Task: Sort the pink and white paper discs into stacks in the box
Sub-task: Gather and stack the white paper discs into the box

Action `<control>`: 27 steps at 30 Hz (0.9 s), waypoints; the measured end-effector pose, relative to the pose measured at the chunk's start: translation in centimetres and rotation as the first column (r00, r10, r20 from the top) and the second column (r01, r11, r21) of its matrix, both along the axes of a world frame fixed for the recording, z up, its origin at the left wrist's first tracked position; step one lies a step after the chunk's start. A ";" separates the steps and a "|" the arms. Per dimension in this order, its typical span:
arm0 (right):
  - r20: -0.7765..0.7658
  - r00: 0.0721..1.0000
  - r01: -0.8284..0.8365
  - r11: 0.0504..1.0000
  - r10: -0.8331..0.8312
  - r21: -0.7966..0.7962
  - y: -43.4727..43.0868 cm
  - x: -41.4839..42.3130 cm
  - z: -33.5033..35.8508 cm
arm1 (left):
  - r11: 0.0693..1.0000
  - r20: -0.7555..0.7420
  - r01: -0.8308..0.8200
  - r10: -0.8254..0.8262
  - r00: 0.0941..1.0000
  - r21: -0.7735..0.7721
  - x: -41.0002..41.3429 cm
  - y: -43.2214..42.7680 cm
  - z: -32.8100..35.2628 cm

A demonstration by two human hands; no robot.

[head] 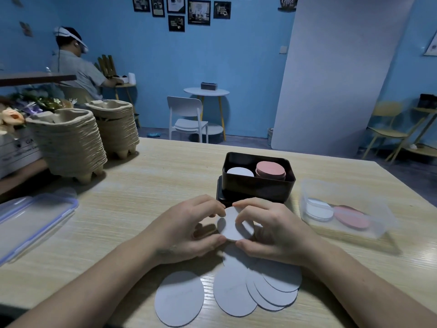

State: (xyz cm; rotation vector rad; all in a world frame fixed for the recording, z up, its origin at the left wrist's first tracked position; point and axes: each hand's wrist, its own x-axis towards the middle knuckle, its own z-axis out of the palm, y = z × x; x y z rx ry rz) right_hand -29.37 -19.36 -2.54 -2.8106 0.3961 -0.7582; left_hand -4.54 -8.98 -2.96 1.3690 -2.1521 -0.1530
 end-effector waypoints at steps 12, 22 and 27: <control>-0.043 0.996 -0.078 0.996 0.080 0.029 1.6 0.4 -0.1 | 0.984 -0.018 -0.103 0.106 0.994 0.146 2.4 8.7 -0.4; -0.071 0.995 -0.072 0.997 0.073 0.014 2.2 0.5 0.1 | 0.963 0.089 -0.085 0.064 0.994 0.255 2.2 10.5 -0.3; -0.055 0.997 -0.052 0.998 0.054 0.045 1.8 0.2 0.1 | 0.961 0.042 -0.092 0.084 0.996 0.260 2.1 10.3 -0.4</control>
